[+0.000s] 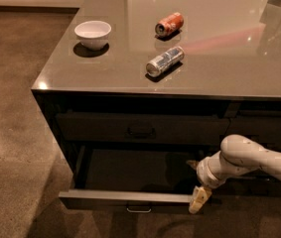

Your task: Open middle drawer

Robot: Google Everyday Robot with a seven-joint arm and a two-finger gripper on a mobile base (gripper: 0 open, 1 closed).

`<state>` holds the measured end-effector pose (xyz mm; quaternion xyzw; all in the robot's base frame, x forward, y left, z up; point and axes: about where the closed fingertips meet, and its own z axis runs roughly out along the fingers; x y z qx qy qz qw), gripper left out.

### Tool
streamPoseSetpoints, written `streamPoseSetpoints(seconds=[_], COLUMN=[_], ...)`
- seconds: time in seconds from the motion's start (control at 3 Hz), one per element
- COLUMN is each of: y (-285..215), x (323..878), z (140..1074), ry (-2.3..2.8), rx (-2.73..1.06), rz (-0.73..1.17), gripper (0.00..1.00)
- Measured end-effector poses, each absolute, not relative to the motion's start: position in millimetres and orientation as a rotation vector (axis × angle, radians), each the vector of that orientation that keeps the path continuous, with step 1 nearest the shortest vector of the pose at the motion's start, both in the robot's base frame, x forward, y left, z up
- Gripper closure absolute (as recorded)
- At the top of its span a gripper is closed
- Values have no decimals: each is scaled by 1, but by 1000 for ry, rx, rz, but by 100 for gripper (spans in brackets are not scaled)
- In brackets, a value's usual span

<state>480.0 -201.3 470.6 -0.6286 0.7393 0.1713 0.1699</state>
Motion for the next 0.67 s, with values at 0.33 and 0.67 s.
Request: streamPoseSetpoints(seconds=[0.33,0.67], y=[-205,-211], x=[509,533], z=[472,460], ry=[2079,2046], rx=[-1797,-1776], rz=[379,276], gripper=[18,41])
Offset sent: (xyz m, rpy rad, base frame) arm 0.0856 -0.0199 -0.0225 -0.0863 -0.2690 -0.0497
